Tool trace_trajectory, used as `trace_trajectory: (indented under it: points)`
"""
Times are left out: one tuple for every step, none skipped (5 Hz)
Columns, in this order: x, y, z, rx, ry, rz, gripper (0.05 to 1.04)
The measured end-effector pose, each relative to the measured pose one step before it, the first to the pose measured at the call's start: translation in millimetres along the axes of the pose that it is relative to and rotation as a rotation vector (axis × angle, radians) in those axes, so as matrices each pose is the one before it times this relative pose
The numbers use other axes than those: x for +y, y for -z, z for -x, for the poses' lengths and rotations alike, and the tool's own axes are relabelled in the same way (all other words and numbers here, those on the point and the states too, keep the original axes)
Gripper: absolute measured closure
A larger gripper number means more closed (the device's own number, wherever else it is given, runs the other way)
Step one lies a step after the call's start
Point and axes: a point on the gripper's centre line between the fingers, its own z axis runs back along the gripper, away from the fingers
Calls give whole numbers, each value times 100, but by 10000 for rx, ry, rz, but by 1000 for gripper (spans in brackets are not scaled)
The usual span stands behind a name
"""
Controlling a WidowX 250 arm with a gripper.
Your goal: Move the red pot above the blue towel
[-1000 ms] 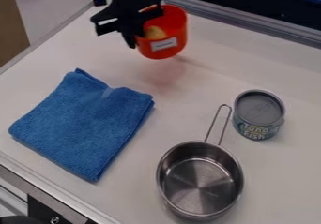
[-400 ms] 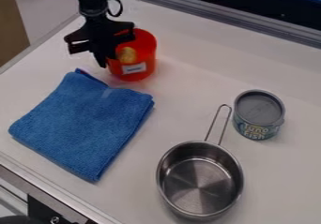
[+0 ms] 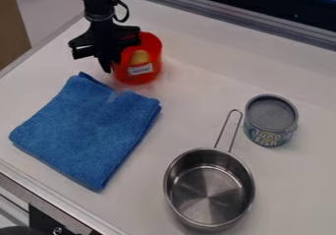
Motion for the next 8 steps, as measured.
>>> trace_trajectory:
  points:
    - [-79,146,311,189,18,44,752]
    - [129,-26,200,144,60,-88,471]
    - [-453,-596,-334,170,-184,134,188]
    - [-1113,-2983,-703,-732,-143,558,77]
    - [-1057,-1775,536,121,1,223,83]
    - [-1280,-2321,429,230,223,464,83]
    - [-1507,-1050,1415,-204,1306,283,83]
    - [-1640,-244,1832,-95,1256,-64,83]
